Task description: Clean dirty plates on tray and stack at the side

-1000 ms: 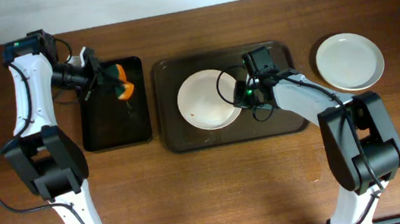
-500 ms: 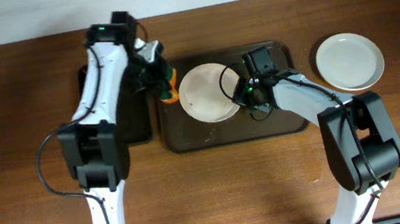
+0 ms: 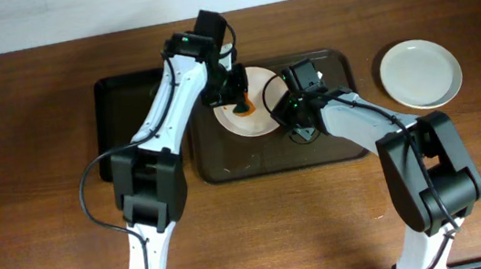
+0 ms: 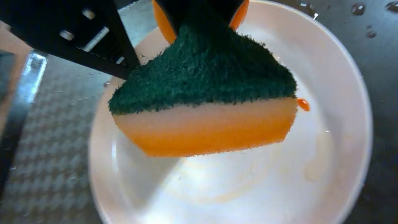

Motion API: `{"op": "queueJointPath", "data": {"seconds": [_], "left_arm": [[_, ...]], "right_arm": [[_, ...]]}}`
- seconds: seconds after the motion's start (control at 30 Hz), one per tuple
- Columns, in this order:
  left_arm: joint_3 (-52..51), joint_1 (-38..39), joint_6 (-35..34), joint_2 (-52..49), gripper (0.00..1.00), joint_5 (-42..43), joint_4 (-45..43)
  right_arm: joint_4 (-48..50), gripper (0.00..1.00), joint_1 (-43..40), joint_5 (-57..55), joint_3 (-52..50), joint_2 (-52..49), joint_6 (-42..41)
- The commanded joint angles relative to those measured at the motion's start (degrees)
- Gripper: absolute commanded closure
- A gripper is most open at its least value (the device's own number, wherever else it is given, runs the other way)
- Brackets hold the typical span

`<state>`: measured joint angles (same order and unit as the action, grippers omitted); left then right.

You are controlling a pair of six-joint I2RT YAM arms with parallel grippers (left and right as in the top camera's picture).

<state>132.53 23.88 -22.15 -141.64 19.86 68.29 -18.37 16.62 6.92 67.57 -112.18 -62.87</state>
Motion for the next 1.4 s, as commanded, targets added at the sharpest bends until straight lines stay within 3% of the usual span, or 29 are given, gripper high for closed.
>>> {"op": "queueJointPath", "data": {"seconds": [0.0, 0.27, 0.53, 0.63, 0.83, 0.97, 1.13, 1.17, 1.27, 1.37], "left_arm": [[0.46, 0.39, -0.55, -2.62, 1.0, -2.71, 0.81], [0.26, 1.16, 1.4, -9.94, 1.0, -3.58, -1.97], [1.95, 1.11, 2.51, -10.05, 1.0, -39.63, -1.49], [6.12, 1.11, 2.56, -10.05, 1.0, -43.56, -1.31], [24.11, 1.05, 2.47, -10.05, 1.0, -43.56, 7.08], [25.86, 0.83, 2.47, -10.05, 1.0, -34.05, 12.98], [33.2, -5.33, 2.45, -10.03, 1.0, -36.04, 25.42], [33.86, -8.26, 2.49, -10.03, 1.0, -34.4, 27.67], [29.94, -15.67, 10.43, -10.56, 1.0, -16.68, 28.44], [21.88, -20.02, 13.31, -10.78, 1.0, -10.54, 28.41]], "right_arm": [[-0.46, 0.96, 0.35, -4.68, -0.44, 0.26, 0.48], [-0.26, 0.96, 0.31, -4.44, -0.44, 0.26, 4.15], [-0.66, 0.96, 0.31, -4.46, -0.44, 0.26, 5.64], [-0.7, 0.96, 0.31, -4.46, -0.44, 0.26, 5.66], [-0.68, 0.96, 0.31, -4.63, -0.44, 0.26, 5.66], [-0.81, 0.96, 0.31, -4.63, -0.46, 0.26, 5.68], [-0.85, 0.96, 0.2, -4.68, -0.44, 0.26, 8.07], [-0.68, 0.96, 0.2, -4.7, -0.44, 0.26, 8.04], [-0.26, 0.96, 0.24, -4.66, -0.44, 0.26, 8.07], [-0.44, 0.96, 0.24, -4.68, -0.46, 0.26, 8.07]]}}
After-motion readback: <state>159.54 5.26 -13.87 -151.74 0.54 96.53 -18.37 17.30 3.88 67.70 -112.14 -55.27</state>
